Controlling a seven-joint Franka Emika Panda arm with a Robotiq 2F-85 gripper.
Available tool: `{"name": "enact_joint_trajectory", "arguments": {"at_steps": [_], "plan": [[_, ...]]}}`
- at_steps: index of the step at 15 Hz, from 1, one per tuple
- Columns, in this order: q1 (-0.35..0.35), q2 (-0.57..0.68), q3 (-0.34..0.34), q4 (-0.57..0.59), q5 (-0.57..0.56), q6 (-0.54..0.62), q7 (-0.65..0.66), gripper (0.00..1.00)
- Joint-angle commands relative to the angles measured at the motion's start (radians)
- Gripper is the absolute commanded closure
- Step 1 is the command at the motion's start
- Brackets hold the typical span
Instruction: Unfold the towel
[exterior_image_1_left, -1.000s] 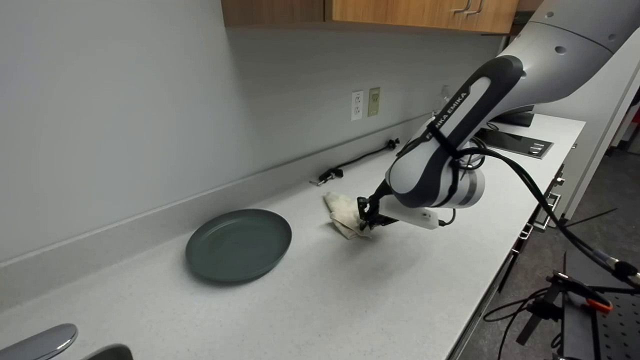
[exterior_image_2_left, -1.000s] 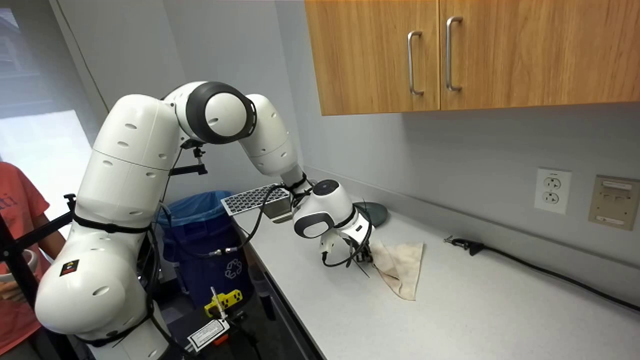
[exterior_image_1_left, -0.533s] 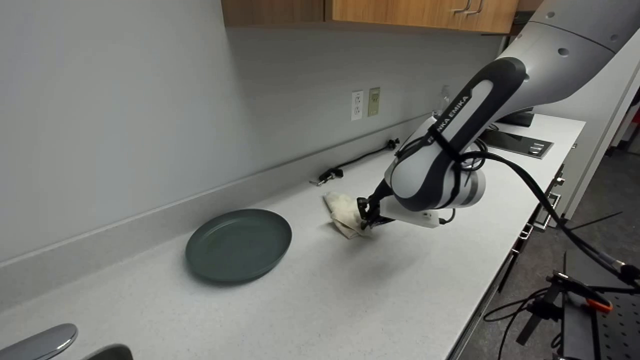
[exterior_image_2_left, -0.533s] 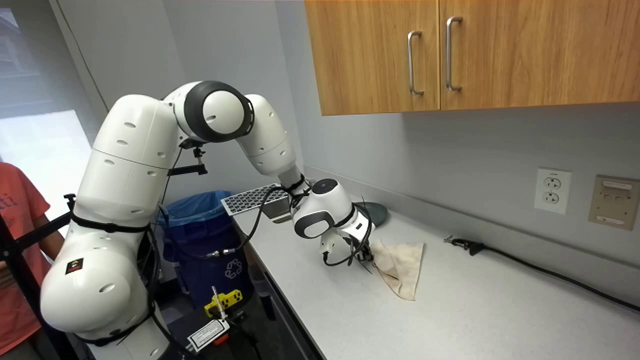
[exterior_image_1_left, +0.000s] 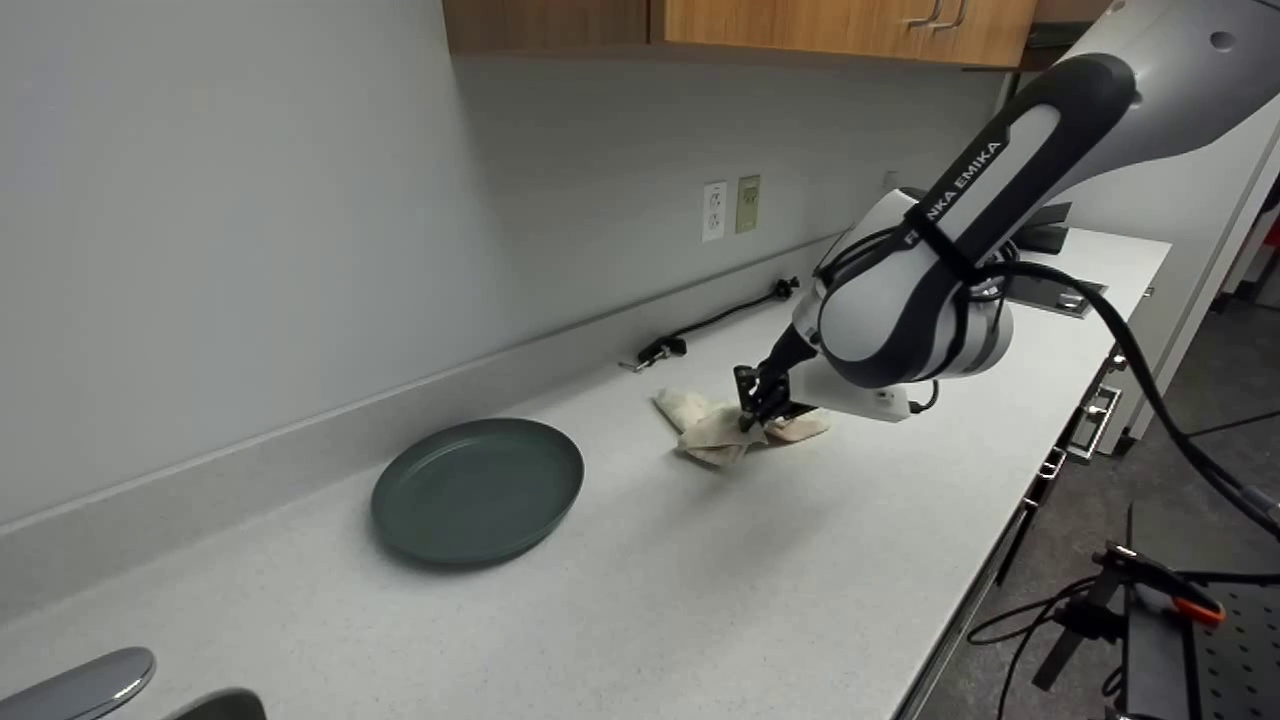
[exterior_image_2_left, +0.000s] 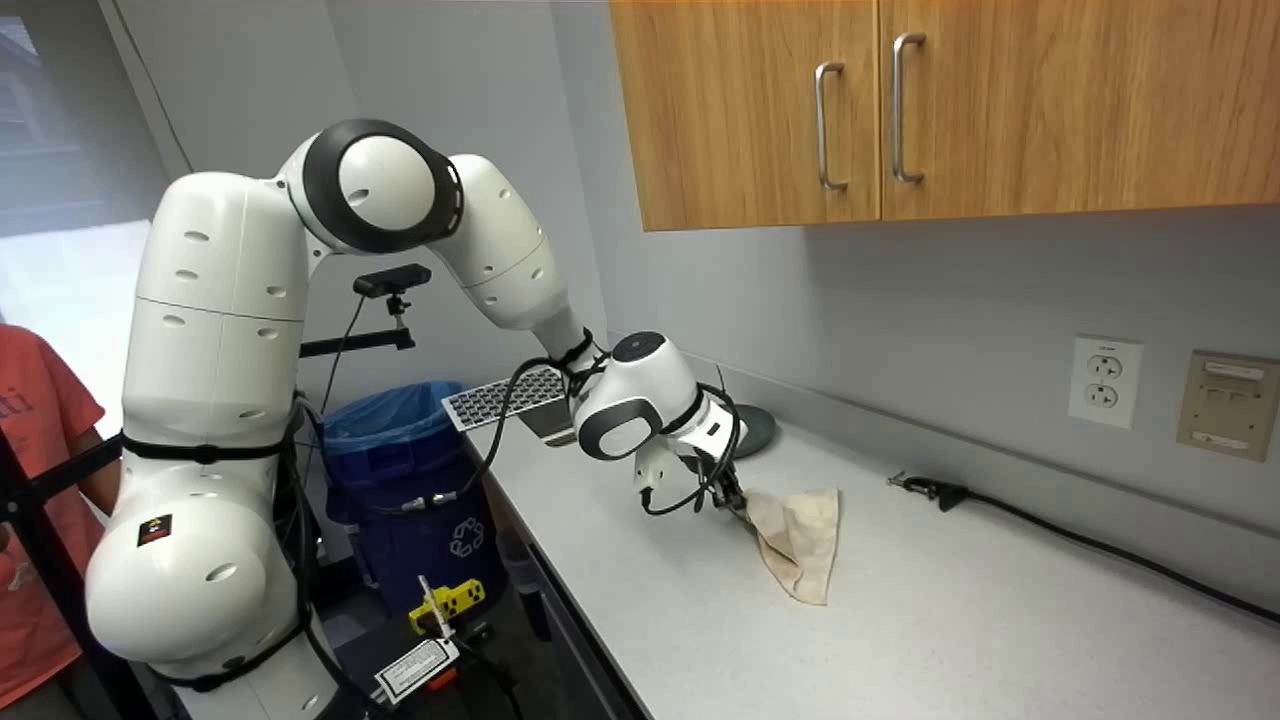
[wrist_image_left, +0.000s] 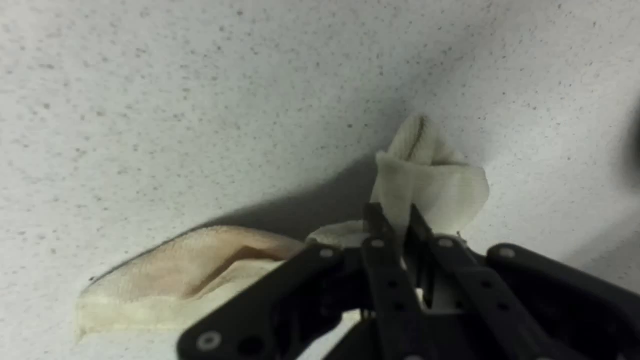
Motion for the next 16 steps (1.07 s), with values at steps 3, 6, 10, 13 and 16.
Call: {"name": "enact_joint_trajectory", "arguments": {"at_steps": [3, 6, 10, 13, 16], "plan": [[0.040, -0.089, -0.073, -0.076, -0.062, -0.097, 0.038, 0.40], [0.045, -0.095, -0.090, -0.085, -0.080, -0.120, 0.041, 0.18], [0.035, -0.102, -0.067, -0.086, -0.070, -0.132, 0.048, 0.00], [0.011, -0.087, -0.001, -0.074, -0.002, -0.104, 0.045, 0.00], [0.003, -0.061, 0.057, -0.072, 0.051, -0.069, 0.050, 0.00]]}}
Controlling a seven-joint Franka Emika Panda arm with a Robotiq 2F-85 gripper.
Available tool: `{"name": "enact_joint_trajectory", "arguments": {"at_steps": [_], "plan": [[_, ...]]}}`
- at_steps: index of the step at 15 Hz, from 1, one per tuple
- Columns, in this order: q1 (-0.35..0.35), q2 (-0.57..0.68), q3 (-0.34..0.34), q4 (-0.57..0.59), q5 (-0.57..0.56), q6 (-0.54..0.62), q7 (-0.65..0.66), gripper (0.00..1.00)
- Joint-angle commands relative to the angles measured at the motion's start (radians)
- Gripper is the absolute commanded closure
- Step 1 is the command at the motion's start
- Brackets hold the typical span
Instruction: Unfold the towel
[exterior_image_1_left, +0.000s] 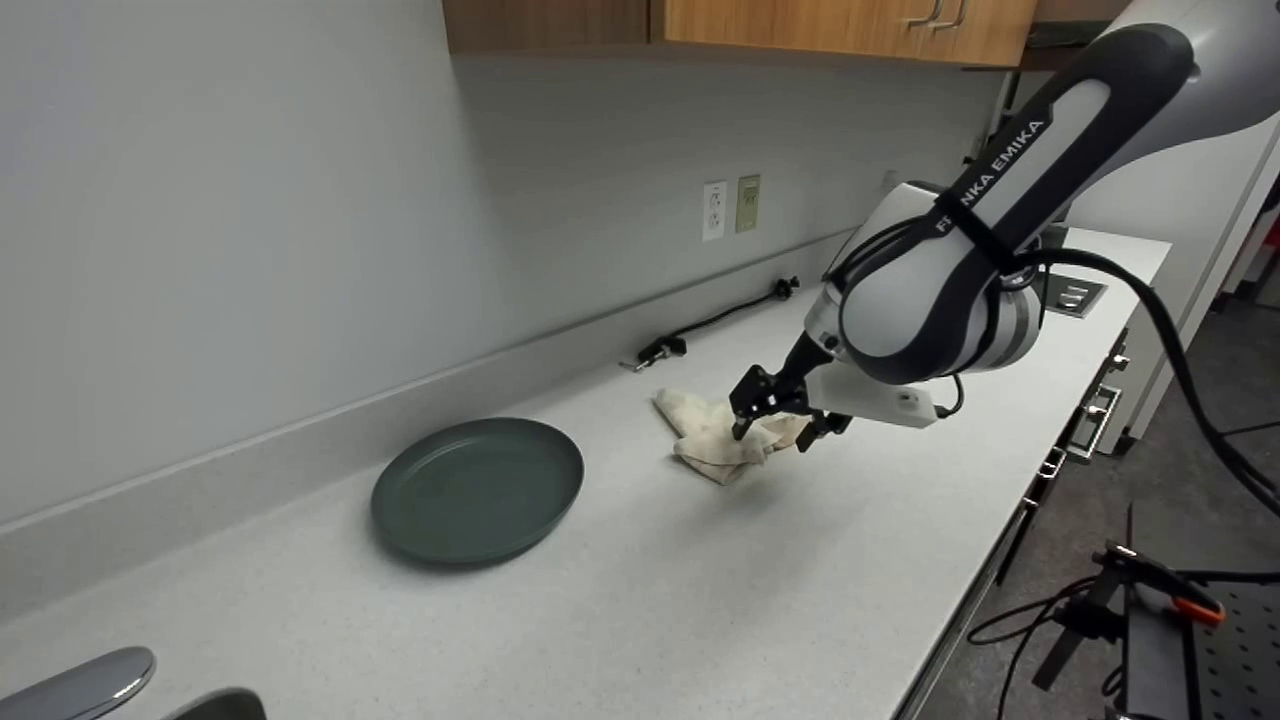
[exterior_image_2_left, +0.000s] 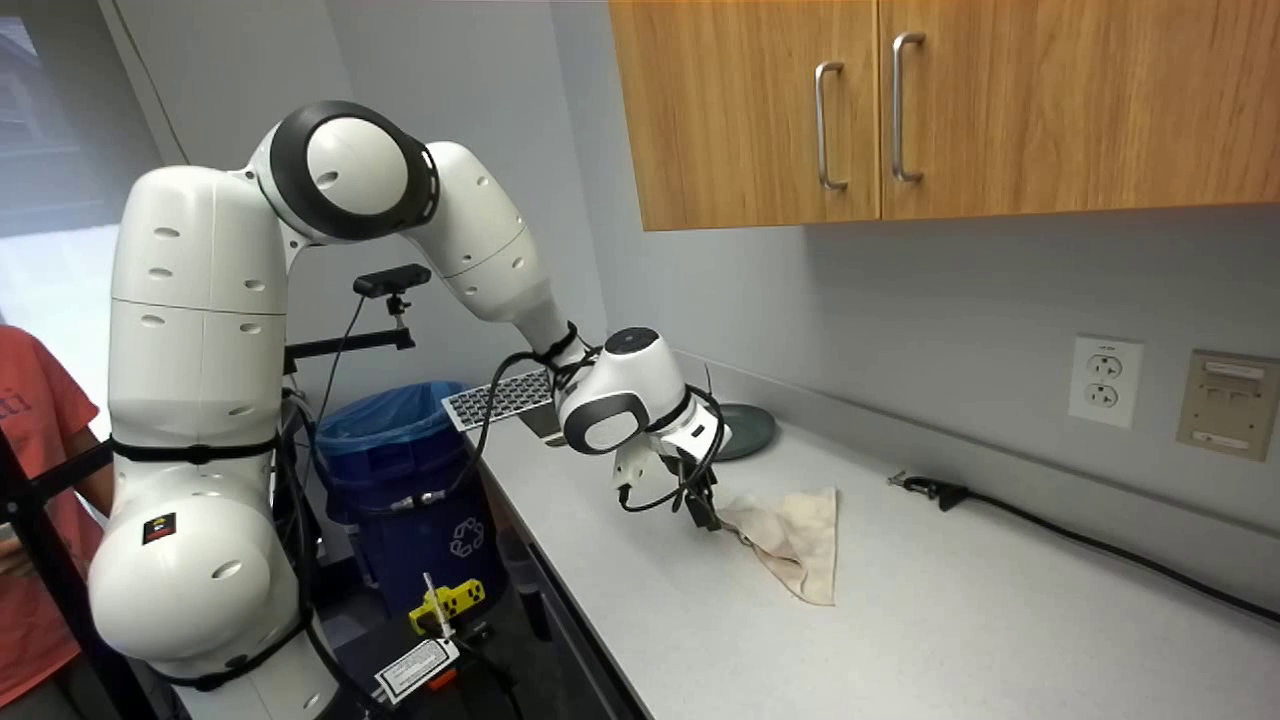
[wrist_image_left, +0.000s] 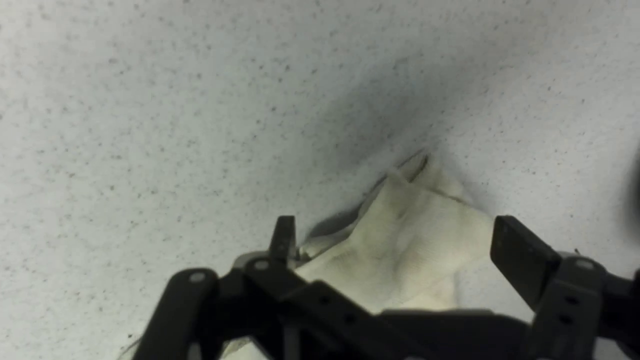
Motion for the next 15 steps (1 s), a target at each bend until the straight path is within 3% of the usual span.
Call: {"name": "enact_joint_trajectory", "arguments": {"at_steps": [1, 7, 15], "plan": [[-0.033, 0.012, 0.087, -0.005, 0.072, 0.053, 0.000, 0.00], [-0.131, 0.103, 0.222, 0.052, 0.097, 0.197, -0.007, 0.00], [-0.177, 0.157, 0.218, 0.078, 0.092, 0.211, 0.012, 0.00]]}}
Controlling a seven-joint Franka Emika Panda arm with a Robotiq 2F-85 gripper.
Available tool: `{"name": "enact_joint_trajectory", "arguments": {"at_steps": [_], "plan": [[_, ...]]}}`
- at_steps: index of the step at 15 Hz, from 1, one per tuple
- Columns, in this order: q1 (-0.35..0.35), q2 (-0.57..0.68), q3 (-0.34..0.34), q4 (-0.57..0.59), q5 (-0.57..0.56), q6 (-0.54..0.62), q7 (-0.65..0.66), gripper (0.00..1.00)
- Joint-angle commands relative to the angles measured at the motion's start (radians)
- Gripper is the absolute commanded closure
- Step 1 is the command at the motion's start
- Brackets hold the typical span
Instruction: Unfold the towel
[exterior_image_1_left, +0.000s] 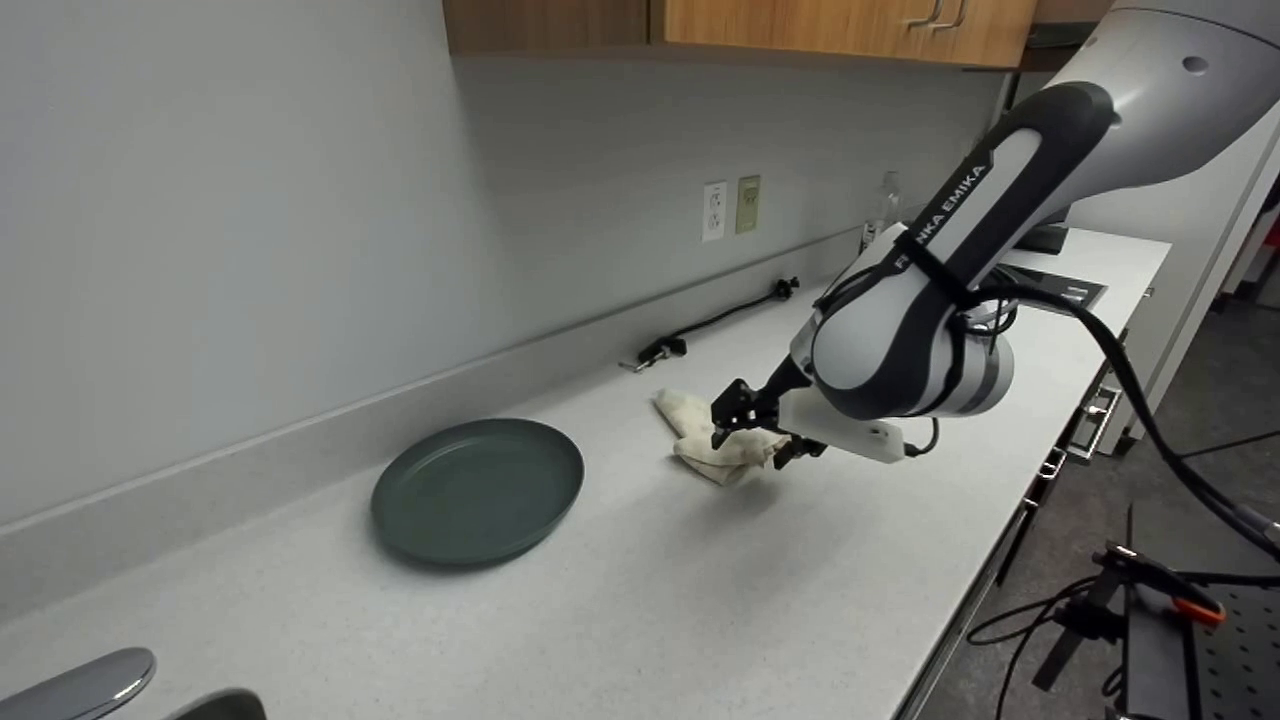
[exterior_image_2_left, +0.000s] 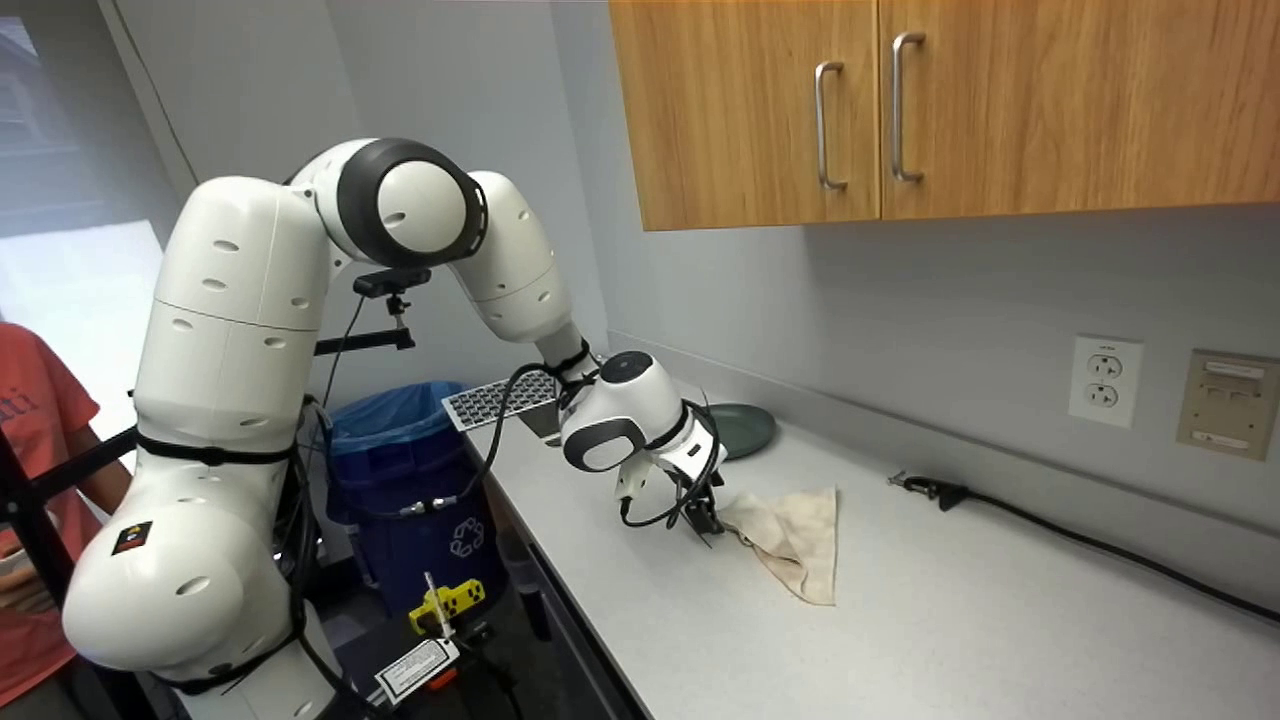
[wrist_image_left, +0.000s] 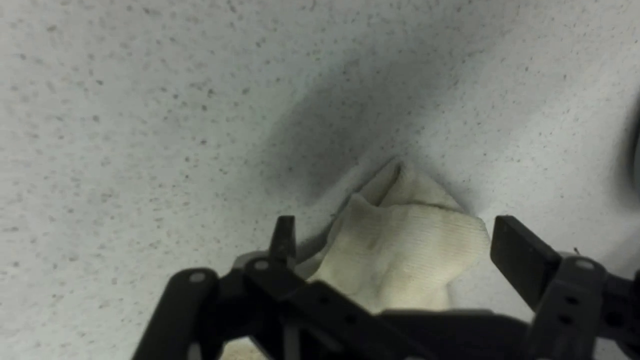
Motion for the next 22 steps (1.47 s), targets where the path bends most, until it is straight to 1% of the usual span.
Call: {"name": "enact_joint_trajectory", "arguments": {"at_steps": [1, 2, 4, 6, 7, 9, 10, 11, 12, 13, 14, 16, 17, 18, 20, 21, 22], "plan": [[-0.021, 0.031, 0.013, 0.029, 0.007, 0.021, 0.011, 0.05], [-0.011, 0.035, 0.002, 0.032, 0.008, 0.018, 0.013, 0.28], [-0.002, 0.041, -0.010, 0.038, 0.010, 0.012, 0.015, 0.32], [0.003, 0.042, -0.019, 0.038, 0.011, 0.009, 0.017, 0.47], [0.008, 0.041, -0.027, 0.037, 0.013, 0.005, 0.019, 0.56], [0.026, 0.039, -0.054, 0.031, 0.017, 0.001, 0.024, 0.72], [0.035, 0.039, -0.067, 0.030, 0.018, 0.001, 0.026, 0.78], [0.047, 0.038, -0.084, 0.028, 0.018, -0.003, 0.028, 0.87], [0.059, 0.035, -0.104, 0.023, -0.011, -0.011, 0.056, 0.43], [0.068, 0.034, -0.115, 0.022, -0.009, -0.014, 0.061, 0.48], [0.078, 0.033, -0.126, 0.020, -0.008, -0.016, 0.067, 0.46], [0.100, 0.030, -0.146, 0.014, -0.006, -0.019, 0.078, 0.34], [0.107, 0.024, -0.149, 0.008, -0.006, -0.027, 0.082, 0.25], [0.115, 0.021, -0.153, 0.002, -0.006, -0.029, 0.085, 0.18], [0.124, 0.015, -0.147, -0.010, -0.007, -0.027, 0.088, 0.03], [0.130, 0.014, -0.146, -0.013, -0.007, -0.024, 0.088, 0.00], [0.134, 0.012, -0.145, -0.015, -0.008, -0.024, 0.089, 0.00]]}}
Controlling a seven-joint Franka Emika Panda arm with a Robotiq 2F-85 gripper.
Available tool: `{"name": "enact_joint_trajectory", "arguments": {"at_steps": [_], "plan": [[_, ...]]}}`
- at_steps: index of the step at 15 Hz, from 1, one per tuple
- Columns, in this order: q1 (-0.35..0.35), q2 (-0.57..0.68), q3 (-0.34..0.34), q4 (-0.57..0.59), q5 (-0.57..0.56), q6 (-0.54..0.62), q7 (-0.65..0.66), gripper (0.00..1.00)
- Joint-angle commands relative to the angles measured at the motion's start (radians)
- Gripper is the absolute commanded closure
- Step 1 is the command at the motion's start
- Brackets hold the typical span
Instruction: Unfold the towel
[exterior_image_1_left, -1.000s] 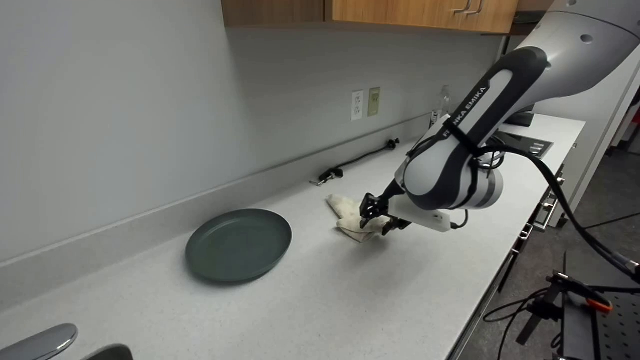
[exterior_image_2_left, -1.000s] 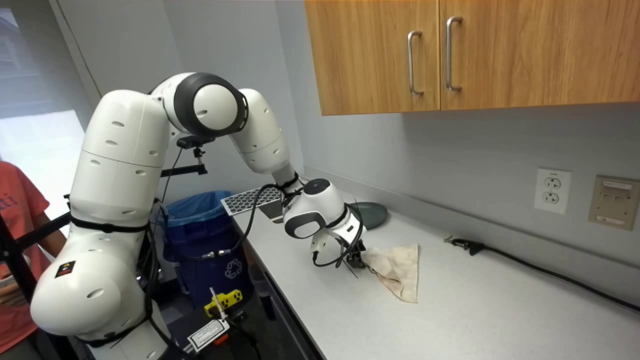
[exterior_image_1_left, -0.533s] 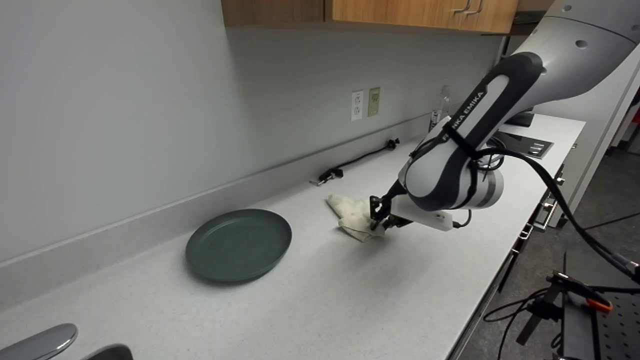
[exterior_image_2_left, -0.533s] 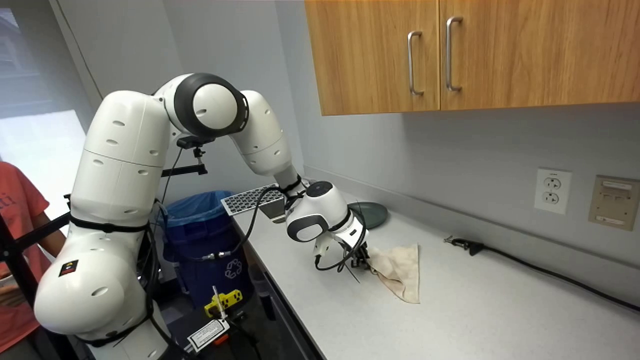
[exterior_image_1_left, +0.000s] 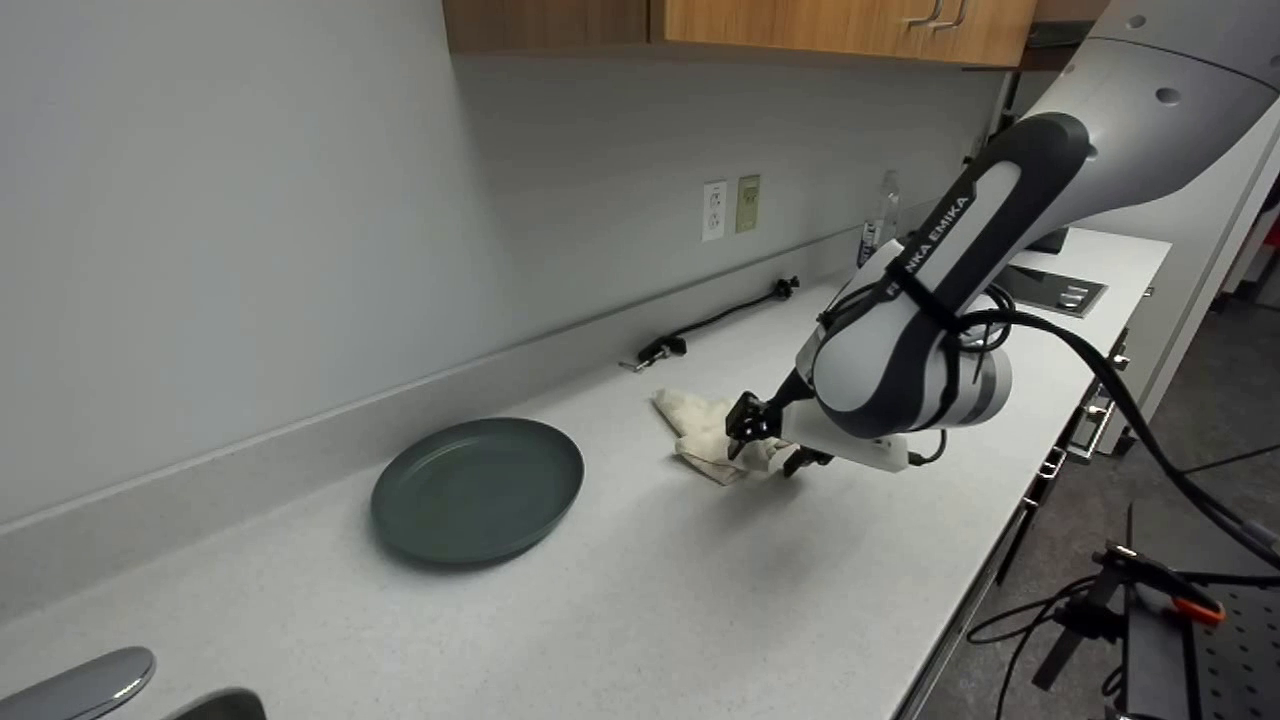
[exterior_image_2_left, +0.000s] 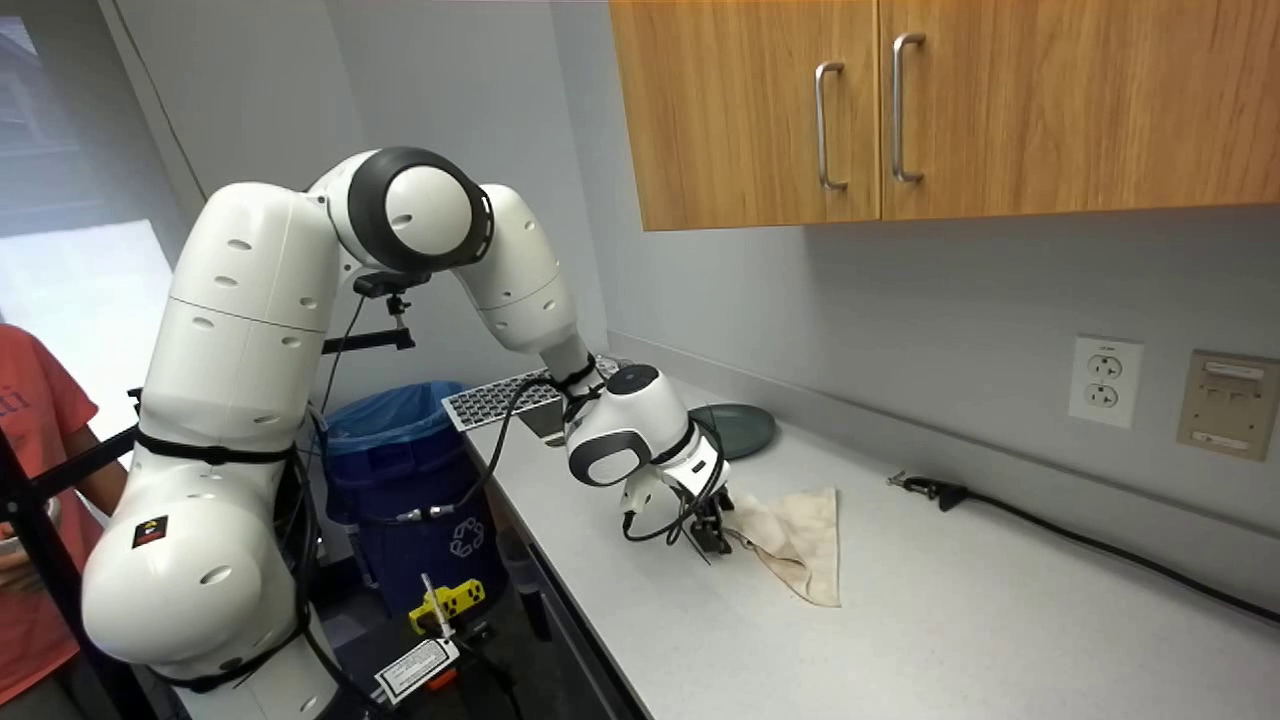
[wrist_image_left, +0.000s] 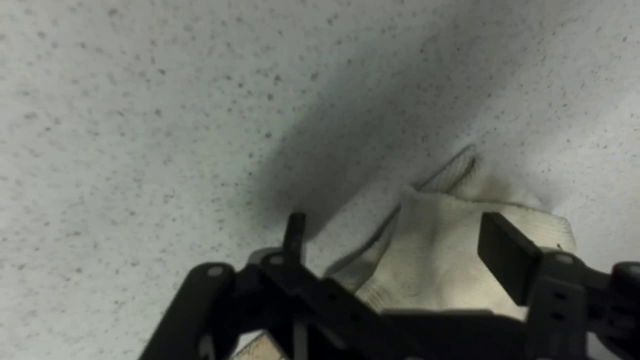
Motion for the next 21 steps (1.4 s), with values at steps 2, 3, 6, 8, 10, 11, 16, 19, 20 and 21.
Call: {"name": "enact_joint_trajectory", "arguments": {"at_steps": [2, 3, 6, 8, 10, 11, 16, 19, 20, 21], "plan": [[0.036, -0.023, -0.015, -0.018, -0.008, -0.012, 0.031, 0.00], [0.037, -0.023, -0.015, -0.016, -0.008, -0.013, 0.032, 0.01], [0.040, -0.022, -0.018, -0.010, -0.009, -0.009, 0.033, 0.28], [0.039, -0.023, -0.018, -0.008, -0.010, -0.008, 0.032, 0.44], [0.043, -0.021, -0.022, -0.004, -0.010, -0.010, 0.032, 0.60], [0.048, -0.020, -0.028, -0.004, -0.010, -0.012, 0.032, 0.69], [0.083, -0.019, -0.071, -0.009, -0.009, -0.016, 0.032, 1.00], [0.104, -0.025, -0.096, -0.013, -0.010, -0.019, 0.031, 1.00], [0.113, -0.032, -0.106, -0.017, -0.011, -0.021, 0.030, 0.99], [0.120, -0.045, -0.114, -0.023, -0.011, -0.026, 0.028, 0.99]]}}
